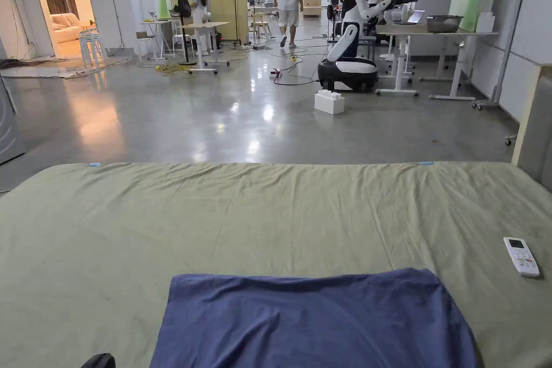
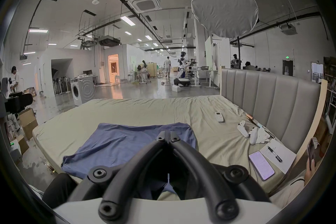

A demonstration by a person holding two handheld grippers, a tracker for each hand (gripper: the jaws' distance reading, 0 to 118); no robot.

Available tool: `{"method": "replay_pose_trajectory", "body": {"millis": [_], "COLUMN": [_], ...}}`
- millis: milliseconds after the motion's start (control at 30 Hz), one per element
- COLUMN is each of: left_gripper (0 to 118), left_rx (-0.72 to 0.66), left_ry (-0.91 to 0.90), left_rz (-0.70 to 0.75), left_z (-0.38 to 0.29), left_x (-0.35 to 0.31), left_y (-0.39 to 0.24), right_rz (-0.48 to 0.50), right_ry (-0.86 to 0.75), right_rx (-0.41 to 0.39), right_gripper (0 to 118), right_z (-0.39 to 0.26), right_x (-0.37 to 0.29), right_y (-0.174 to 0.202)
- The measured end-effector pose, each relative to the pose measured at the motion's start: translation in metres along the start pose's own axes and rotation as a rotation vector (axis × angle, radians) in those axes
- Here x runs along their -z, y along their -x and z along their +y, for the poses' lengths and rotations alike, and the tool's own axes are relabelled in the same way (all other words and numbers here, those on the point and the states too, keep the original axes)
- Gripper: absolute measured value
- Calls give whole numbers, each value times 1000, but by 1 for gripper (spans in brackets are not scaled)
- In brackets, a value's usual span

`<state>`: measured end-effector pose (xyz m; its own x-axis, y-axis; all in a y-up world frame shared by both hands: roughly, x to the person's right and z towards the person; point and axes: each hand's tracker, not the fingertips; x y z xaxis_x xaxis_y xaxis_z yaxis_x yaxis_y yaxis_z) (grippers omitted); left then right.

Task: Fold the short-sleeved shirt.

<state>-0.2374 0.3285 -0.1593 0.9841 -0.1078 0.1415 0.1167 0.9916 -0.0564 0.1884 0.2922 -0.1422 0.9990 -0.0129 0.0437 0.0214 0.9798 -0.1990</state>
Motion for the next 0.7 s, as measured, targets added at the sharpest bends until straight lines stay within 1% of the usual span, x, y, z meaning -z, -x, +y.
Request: {"method": "replay_pose_trajectory", "body": {"millis": [67, 133, 300, 467, 533, 600, 633, 700], "left_gripper": [0, 0, 0, 0, 0, 0, 0, 0], "left_rx": [2, -3, -49, -43, -103, -182, -212, -239], "left_ry": [3, 5, 44, 59, 101, 122, 156, 198], "left_rz": [5, 3, -18, -30, -54, -11, -14, 26], "left_z": [2, 1, -3, -8, -14, -24, -29, -46], "left_x": [1, 4, 11, 18, 24, 27, 30, 34], "left_y": [1, 2, 5, 7, 15, 28, 35, 50], "right_rz": [0, 5, 14, 19, 27, 30, 30, 27], "right_ry": [-8, -11, -23, -27, -18, -2, 11, 47], "right_rx": [-4, 11, 17, 23, 30, 29, 26, 29], "right_gripper": [0, 0, 0, 0, 0, 0, 0, 0], "right_z": [0, 2, 7, 8, 7, 3, 1, -5], "right_x": [0, 0, 2, 4, 6, 8, 9, 11], "right_y": [0, -1, 1, 2, 1, 2, 1, 0]}}
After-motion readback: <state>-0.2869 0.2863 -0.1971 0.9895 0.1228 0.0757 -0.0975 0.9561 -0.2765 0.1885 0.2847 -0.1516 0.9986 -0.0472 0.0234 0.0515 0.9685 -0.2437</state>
